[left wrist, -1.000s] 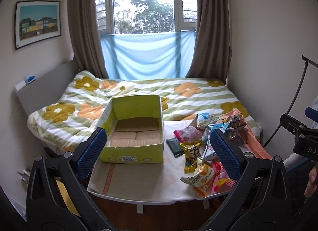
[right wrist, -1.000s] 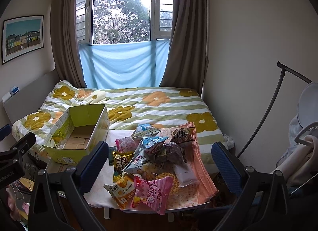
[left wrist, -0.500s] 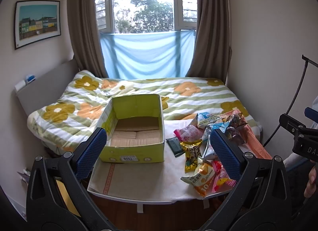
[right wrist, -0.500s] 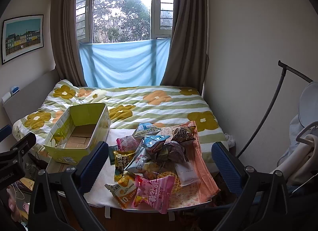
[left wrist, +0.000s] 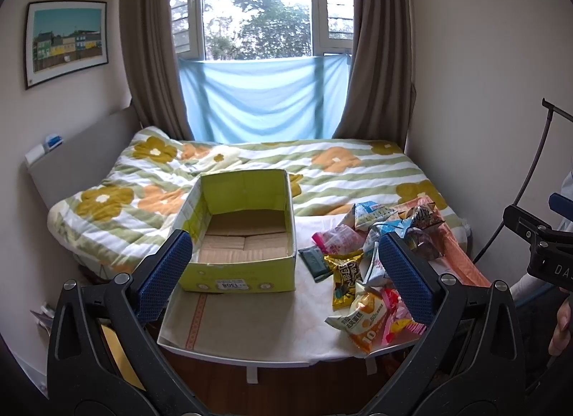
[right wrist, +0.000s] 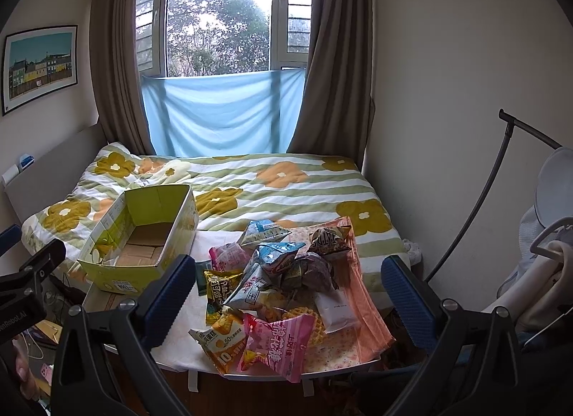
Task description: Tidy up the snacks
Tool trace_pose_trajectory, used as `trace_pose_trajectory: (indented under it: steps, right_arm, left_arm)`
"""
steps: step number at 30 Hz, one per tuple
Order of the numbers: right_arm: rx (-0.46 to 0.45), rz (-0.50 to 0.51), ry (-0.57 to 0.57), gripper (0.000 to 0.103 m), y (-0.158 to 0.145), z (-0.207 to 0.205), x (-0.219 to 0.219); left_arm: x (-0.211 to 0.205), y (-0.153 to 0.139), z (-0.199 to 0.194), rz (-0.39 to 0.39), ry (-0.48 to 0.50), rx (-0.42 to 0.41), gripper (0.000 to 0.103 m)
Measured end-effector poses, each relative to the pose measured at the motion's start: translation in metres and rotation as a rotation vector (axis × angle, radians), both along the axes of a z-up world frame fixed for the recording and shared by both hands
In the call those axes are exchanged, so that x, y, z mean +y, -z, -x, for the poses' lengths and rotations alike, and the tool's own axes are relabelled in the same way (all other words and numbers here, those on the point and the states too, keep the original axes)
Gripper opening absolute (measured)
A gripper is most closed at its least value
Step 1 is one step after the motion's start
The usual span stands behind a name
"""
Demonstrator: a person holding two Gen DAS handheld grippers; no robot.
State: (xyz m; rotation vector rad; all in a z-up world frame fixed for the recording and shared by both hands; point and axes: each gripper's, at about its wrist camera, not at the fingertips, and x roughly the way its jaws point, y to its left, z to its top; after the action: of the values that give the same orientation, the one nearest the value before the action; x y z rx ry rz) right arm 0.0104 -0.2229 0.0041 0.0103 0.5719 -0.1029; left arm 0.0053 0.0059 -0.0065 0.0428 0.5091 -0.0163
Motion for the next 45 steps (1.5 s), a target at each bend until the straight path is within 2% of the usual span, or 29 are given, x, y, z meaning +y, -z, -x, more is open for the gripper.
trace_pose_trajectory:
  steps: [24, 31, 35, 38, 45]
  right_arm:
    - [0.008, -0.004, 0.010, 0.103, 0.002, 0.006, 0.001]
    - [0.055, -0.039, 0.024, 0.103, 0.006, -0.005, -0.015]
    - [0.144, -0.074, 0.046, 0.103, 0.032, -0.018, -0.029]
    - [0.221, -0.115, 0.054, 0.103, 0.060, -0.027, -0.036]
    - [0.405, -0.280, 0.001, 0.103, 0.137, -0.056, -0.048]
  left_arm:
    - [-0.007, 0.002, -0.006, 0.006, 0.032, 0.014, 0.103]
    - [-0.001, 0.008, -0.029, -0.009, 0.075, 0.097, 0.103]
    - [-0.007, 0.036, -0.056, -0.020, 0.150, 0.202, 0.103]
    - [-0.014, 0.074, -0.075, -0.010, 0.230, 0.296, 0.103]
    - [-0.044, 0.154, -0.102, -0.038, 0.368, 0.432, 0.103]
